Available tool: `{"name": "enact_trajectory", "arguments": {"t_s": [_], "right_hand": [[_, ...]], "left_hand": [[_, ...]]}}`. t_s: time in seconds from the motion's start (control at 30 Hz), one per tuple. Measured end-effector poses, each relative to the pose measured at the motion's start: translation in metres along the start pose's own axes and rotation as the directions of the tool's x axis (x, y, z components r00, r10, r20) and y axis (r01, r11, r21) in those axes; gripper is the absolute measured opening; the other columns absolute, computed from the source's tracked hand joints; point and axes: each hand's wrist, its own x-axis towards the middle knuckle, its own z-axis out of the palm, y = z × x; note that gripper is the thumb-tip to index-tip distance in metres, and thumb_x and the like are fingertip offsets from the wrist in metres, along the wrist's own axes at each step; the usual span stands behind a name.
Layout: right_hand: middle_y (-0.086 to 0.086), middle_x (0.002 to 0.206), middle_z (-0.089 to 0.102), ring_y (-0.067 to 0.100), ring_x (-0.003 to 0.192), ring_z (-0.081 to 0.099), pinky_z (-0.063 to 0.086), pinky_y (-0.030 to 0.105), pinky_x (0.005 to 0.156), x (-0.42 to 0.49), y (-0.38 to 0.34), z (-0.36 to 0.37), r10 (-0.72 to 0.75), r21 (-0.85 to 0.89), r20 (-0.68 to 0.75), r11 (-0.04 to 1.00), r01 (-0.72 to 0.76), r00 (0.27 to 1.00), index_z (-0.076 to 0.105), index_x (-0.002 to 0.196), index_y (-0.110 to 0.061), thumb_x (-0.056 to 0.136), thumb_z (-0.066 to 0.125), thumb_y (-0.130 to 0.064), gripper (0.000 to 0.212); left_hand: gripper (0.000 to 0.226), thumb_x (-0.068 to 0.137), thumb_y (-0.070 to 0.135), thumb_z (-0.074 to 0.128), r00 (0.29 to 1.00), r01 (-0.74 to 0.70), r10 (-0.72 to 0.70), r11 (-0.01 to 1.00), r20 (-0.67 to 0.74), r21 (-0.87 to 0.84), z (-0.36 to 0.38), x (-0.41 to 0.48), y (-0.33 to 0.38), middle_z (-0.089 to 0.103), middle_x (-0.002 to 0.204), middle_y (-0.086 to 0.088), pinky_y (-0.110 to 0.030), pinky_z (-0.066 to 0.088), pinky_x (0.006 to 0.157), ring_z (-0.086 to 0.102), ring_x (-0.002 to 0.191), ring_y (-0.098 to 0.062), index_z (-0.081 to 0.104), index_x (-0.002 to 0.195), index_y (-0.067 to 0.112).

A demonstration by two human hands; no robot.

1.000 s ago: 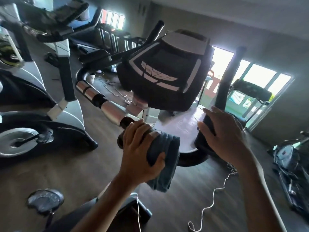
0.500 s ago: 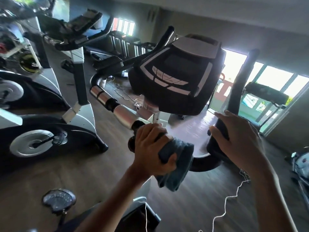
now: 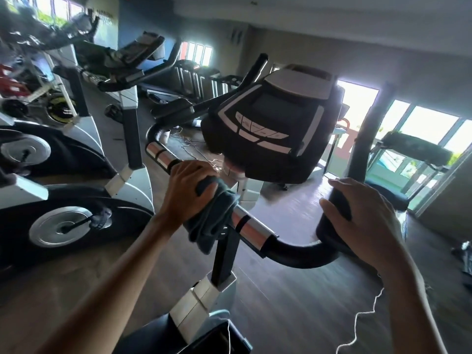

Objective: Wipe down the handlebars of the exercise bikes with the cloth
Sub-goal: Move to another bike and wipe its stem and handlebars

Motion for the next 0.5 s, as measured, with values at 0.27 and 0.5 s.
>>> {"name": "enact_trajectory", "arguments": {"t_s": [0.27, 0.5], "right_hand": [[-0.004, 0.137, 0.055, 0.024, 0.131, 0.046, 0.033, 0.050, 0.111, 0.002, 0.000, 0.001, -0.001, -0.030, 0.013, 1.000, 0.002, 1.000, 0.054, 0.131, -0.028, 0.087, 0.052, -0.052, 0.050], [-0.003, 0.136, 0.056, 0.025, 0.130, 0.046, 0.033, 0.050, 0.110, 0.001, -0.001, 0.001, -0.006, -0.047, 0.016, 0.999, 0.007, 1.000, 0.054, 0.131, -0.028, 0.087, 0.053, -0.050, 0.049]], "left_hand": [[0.028, 0.083, 0.039, 0.049, 0.994, -0.019, 0.004, 0.991, -0.108, -0.130, 0.019, -0.023, 0.001, 0.062, 0.107, -0.005, -0.044, 0.037, 0.101, 0.053, 0.110, -0.024, 0.060, 0.100, 0.020], [0.028, 0.077, 0.037, 0.050, 0.998, -0.007, 0.002, 0.998, -0.070, -0.064, 0.014, -0.010, -0.004, 0.062, 0.095, -0.003, -0.048, 0.041, 0.092, 0.056, 0.095, -0.025, 0.063, 0.089, 0.016]]}}
